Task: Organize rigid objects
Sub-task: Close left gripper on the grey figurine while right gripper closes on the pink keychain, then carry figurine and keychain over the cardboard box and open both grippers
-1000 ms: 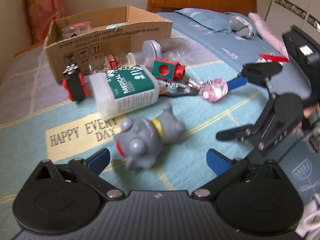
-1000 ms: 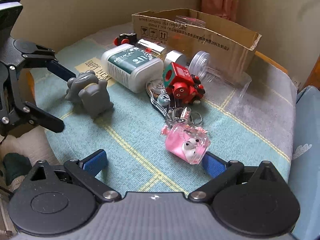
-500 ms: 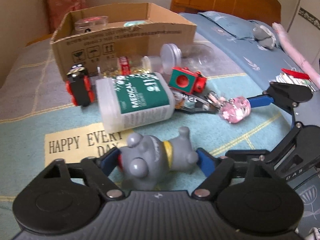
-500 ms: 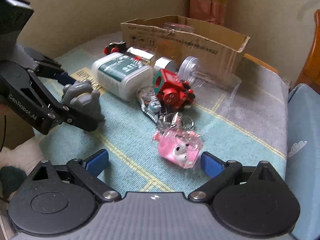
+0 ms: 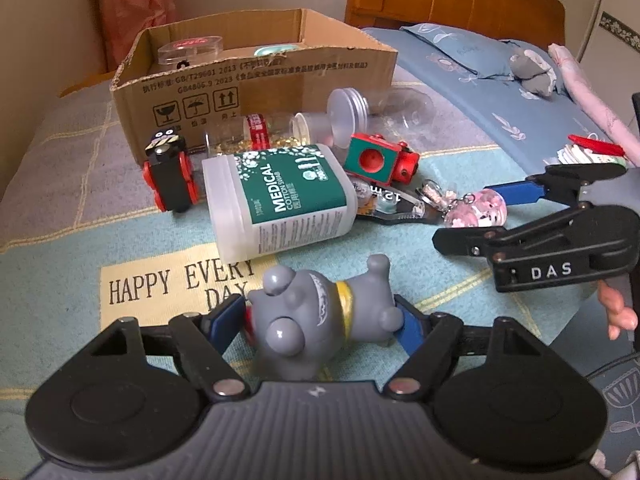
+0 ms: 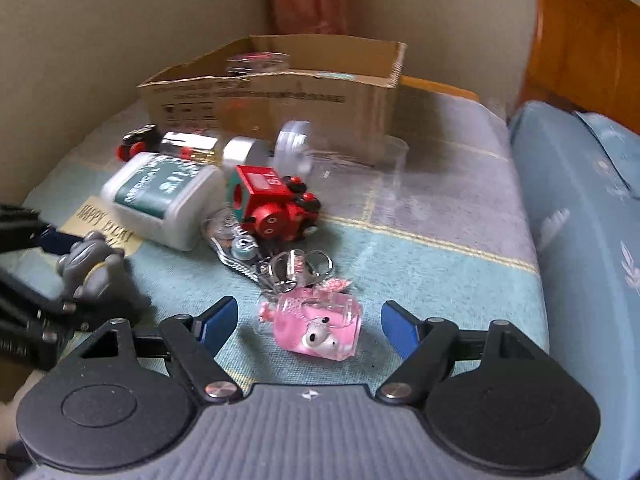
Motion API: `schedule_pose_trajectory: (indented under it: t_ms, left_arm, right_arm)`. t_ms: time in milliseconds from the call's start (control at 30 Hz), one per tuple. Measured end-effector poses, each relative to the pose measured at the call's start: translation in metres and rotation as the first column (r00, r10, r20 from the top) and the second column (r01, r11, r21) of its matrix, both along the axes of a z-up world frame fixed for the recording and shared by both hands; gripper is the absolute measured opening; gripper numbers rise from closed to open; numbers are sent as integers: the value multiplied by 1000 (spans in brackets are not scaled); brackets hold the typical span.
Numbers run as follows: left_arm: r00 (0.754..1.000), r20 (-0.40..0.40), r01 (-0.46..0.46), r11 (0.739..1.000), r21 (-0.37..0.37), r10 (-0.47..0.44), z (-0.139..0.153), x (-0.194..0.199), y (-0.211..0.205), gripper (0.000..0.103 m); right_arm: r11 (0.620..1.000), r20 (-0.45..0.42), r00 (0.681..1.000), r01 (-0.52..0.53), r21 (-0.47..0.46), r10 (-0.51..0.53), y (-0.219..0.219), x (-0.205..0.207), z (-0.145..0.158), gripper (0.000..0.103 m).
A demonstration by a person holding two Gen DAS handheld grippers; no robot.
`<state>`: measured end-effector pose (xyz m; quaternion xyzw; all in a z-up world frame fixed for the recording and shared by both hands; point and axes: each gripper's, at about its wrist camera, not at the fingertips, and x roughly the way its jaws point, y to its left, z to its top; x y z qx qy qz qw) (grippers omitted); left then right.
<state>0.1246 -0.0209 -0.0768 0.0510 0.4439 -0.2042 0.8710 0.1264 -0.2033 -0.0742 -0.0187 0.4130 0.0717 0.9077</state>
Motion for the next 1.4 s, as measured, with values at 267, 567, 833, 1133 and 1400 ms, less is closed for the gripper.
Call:
schedule_pose_trajectory:
  t_ms: [267,567,833,1133,1400]
  left_arm:
    - [1000,6,-13,1000,0,13,0,-1,-2,73]
    - [997,10,83,997,-5,-83,10,0,6,72]
    - [983,-1,184,982,40,-184,25,-2,9,72]
    - [966,-11,259,965,38,-259,39,-3,12,72]
    - [961,19,276,960,37,-277,60,2,14,72]
  right_arm:
    - [998,-14,999,44,-35,-45,9,1,2,59]
    - [999,-36,999,-11,-52,9,7,-6,11,59]
    - [994,-45,996,-80,-77,76,4,-14,31,59]
    - [989,-48,992,-123,-85,119,6,-16,46,56]
    - [991,-19,993,-121,-56,120,2,-14,63,56]
